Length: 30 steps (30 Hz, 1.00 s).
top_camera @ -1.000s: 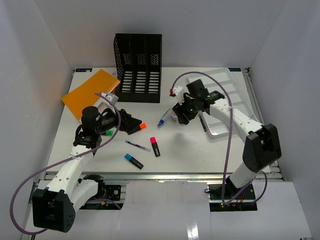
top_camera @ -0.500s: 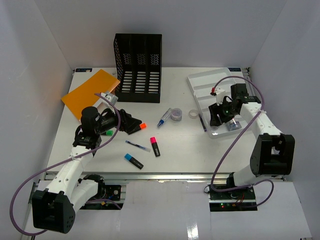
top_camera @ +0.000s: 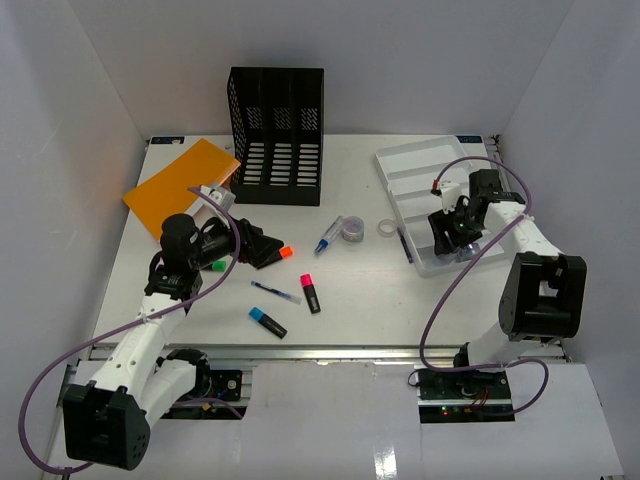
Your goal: Organize the desk
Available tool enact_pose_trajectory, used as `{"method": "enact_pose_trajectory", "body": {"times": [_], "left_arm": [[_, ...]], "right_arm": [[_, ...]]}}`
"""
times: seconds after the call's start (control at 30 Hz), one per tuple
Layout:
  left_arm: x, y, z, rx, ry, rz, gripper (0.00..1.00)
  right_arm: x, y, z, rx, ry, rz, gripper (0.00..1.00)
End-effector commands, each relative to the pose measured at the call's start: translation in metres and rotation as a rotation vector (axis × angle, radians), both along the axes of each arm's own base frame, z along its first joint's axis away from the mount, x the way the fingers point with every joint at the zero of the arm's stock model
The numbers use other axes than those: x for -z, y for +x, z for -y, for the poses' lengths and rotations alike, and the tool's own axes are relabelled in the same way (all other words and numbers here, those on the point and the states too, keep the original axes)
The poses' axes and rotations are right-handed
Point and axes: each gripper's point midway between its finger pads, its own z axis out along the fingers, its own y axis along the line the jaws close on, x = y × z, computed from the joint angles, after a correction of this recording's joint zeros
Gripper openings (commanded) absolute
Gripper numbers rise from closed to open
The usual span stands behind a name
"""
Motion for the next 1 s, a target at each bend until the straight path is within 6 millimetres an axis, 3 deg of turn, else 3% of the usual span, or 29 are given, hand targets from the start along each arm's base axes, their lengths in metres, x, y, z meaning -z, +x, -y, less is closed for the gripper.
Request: {"method": "enact_pose_trajectory", "body": {"times": [0.0,0.37,0.5,0.6,0.67,0.77,0.9,0.97], "left_arm": [[-0.015,-0.005,0.004,0.027,-0.01,0.048,0.98],[-0.015,-0.005,0.004,0.028,-0.009,0.046,0.98],[-0.016,-0.005,0.004,0.028,-0.01,0.049,0.98],[-0.015,-0.005,0.004,0.029,-0.01,0.048,0.98],[-0.015,-0.005,0.004,0.029,-0.01,0.047,0.98],[-0.014,-0.005,0.004,0.031,-0.011,0.043,0.98],[-0.014,-0.004,0.004,0.029,-0.011,0.04,0.98],[-0.014,-0.004,0.005,0.033,-0.011,0.041,0.98]], "right_arm": [[-0.004,0.014,0.023,0.023,-0.118,0.069,0.29],[0.001,0.019,0.051,0.076,-0.217,0.076,0.4],[0.0,0.02,0.062,0.097,-0.252,0.082,0.55],[-0.004,0.022,0.063,0.101,-0.25,0.098,0.76],[-0.01,0.024,0.061,0.101,-0.236,0.116,0.87],[-0.019,0.027,0.058,0.108,-0.22,0.14,0.92],[-0.041,0.033,0.03,0.065,-0.07,0.178,0.96],[-0.056,0.034,-0.002,-0.024,0.066,0.208,0.98]]}}
